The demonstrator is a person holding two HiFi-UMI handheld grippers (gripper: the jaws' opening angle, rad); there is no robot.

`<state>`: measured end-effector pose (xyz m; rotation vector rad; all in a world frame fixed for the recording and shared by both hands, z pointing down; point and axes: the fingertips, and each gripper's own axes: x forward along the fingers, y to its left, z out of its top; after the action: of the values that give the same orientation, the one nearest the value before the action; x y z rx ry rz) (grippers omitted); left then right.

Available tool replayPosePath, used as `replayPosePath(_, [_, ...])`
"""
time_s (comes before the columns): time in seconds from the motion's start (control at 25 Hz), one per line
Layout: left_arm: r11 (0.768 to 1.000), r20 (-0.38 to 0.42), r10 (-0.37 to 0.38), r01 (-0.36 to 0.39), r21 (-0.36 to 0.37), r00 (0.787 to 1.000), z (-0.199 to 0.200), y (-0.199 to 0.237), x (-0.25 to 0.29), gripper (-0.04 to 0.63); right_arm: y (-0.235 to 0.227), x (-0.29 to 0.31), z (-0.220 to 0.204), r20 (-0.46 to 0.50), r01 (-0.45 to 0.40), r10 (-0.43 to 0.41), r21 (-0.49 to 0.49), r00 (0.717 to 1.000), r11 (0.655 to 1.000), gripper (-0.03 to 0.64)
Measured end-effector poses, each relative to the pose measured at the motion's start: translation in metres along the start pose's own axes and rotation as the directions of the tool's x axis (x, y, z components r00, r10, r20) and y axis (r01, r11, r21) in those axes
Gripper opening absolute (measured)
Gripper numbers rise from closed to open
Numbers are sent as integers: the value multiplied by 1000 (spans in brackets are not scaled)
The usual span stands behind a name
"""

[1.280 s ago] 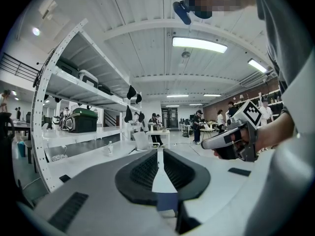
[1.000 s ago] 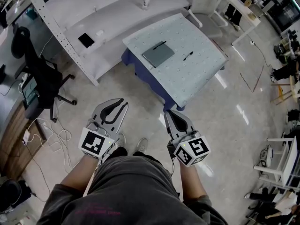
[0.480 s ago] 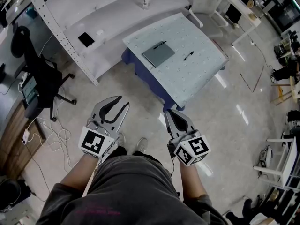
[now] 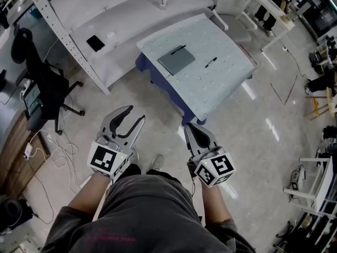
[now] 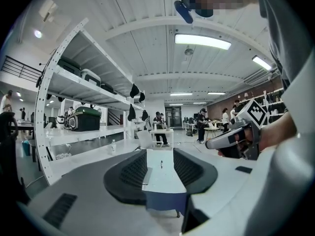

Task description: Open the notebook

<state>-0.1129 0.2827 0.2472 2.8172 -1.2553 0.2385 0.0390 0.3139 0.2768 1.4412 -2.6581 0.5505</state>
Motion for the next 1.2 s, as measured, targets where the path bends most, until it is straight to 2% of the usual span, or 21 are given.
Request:
replayPosePath(0.48, [998,-2,69,-69,-8,998,1,-10,27,167,-42,-9,3,-6,-32,32,-6,999,999,3])
replayPosePath(0.88, [998,-3,70,-70,-2,998,0,-14,45,167,-63,-4,2,1,-37,37,-5,999,999,3])
replayPosePath(1.2, [998,3,67,-67,-9,998,-3,2,66,167,-79,14,7,1,-29,29,-9,1000,1000,3])
